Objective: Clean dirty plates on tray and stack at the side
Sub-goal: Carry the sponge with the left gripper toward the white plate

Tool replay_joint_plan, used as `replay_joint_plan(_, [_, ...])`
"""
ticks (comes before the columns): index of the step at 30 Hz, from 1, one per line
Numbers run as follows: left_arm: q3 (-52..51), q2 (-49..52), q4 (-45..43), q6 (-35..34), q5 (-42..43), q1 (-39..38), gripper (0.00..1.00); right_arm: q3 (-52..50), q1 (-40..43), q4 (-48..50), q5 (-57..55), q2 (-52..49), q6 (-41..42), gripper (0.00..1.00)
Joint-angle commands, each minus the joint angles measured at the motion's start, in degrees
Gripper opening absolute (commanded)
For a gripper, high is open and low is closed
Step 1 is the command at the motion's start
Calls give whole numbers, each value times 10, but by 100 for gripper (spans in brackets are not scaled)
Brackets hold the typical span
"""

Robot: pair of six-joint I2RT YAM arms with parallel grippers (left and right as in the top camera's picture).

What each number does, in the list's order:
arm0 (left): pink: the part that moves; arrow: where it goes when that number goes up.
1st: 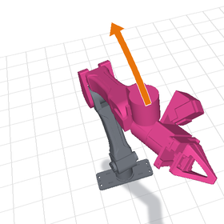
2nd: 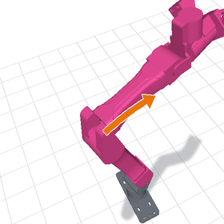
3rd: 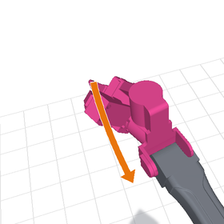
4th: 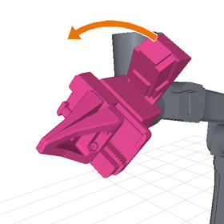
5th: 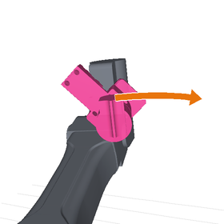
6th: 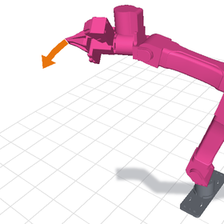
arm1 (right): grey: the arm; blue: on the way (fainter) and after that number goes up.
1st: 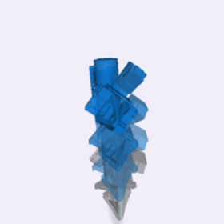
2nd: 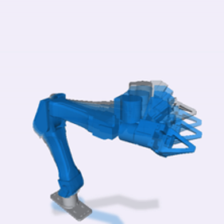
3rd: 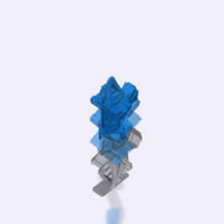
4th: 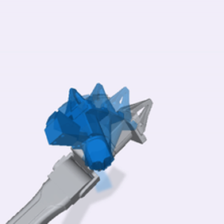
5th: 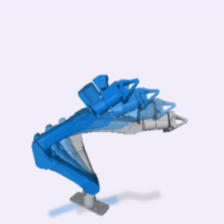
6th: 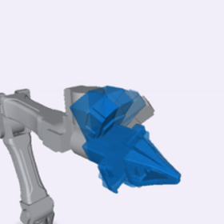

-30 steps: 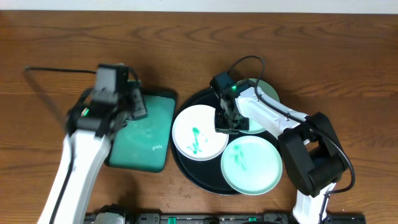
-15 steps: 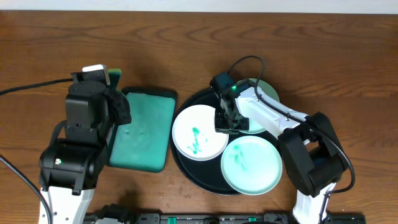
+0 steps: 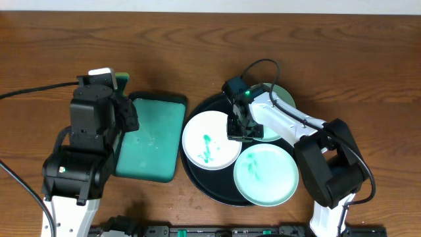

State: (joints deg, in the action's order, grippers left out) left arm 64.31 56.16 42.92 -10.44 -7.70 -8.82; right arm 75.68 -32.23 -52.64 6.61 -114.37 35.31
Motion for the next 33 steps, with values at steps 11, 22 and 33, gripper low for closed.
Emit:
replay_joint_plan(11, [5, 7, -9, 6, -10, -2, 8, 3, -12, 25, 7, -25, 2, 1])
replay_joint_plan(22, [5, 7, -8, 5, -10, -2, 7, 3, -12, 25, 7, -24, 2, 1])
replay_joint_plan(33, [4, 122, 98, -127, 0, -1, 7, 3, -12, 25, 7, -25, 2, 1])
